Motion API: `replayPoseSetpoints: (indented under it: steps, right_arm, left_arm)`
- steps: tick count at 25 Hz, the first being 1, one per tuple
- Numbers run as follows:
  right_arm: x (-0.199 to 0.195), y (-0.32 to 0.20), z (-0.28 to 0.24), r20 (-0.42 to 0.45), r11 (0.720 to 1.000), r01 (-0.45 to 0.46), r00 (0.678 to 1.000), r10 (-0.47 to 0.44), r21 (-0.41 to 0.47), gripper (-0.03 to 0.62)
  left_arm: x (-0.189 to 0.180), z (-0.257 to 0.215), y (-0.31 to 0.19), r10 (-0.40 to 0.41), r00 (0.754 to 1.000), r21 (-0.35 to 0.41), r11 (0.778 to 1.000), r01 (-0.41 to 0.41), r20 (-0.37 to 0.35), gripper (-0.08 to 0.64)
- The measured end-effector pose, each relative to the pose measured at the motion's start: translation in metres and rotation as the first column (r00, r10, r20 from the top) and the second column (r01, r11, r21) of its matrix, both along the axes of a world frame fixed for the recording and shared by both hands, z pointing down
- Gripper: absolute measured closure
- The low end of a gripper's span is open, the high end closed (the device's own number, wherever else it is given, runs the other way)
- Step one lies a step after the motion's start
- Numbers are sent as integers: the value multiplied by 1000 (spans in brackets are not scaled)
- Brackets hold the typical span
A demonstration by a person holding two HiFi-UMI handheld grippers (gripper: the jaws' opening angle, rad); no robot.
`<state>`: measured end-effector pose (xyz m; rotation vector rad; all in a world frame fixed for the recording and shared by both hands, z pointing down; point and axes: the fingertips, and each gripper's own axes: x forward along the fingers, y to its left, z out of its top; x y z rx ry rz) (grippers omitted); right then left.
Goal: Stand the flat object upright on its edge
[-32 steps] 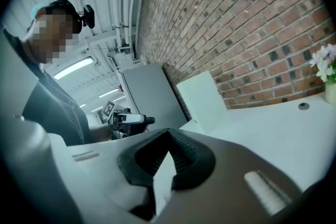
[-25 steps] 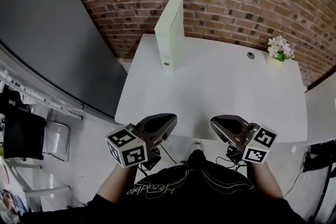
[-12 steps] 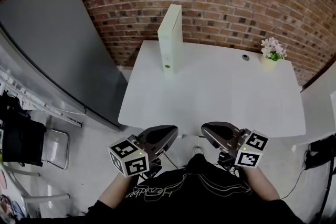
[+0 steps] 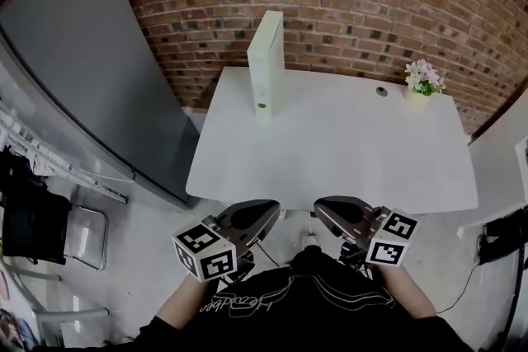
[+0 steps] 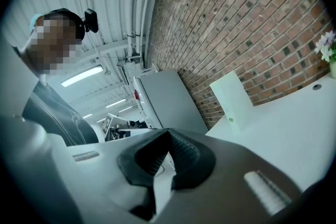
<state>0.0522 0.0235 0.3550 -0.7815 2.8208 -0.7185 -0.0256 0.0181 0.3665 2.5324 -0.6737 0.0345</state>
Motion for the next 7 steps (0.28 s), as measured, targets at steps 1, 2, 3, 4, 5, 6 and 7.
replayPoseSetpoints:
  steps: [1,2,3,4,5,6,7]
  right_arm:
    - [0,1,0,0,1000,-1,1000,1,0,588]
    - [0,2,0,1,1000,-1,1000,1,0,588]
    - [0,2,0,3,1000,-2,1000,2,-1,588]
    - [0,3,0,6,1000,-2,1000,2,-2,588]
    - [1,3,0,9,1000,-3,1000,4,-3,588]
    - [2,3,0,10,1000,-5,1000,5,-4,588]
    - [3,4,0,12,1000,-6,1000,6,-4,588]
  left_arm:
    - [0,0,1,1,1000,-1,1000,-1,-1,558]
    - [0,1,1,3,1000,-1,1000,-3,-1,558]
    - [0,2,2,4,1000,-2,1000,-4,-2,558]
    - [1,2,2,5,1000,-4,1000,-5,-4,558]
    - [1,3,2,6,1000,-7,1000,-6,-6,558]
    - [1,4,3,6,1000,-10,1000,-6,-8,557]
    - [2,4,3,7,1000,-14,1000,-7,-11,558]
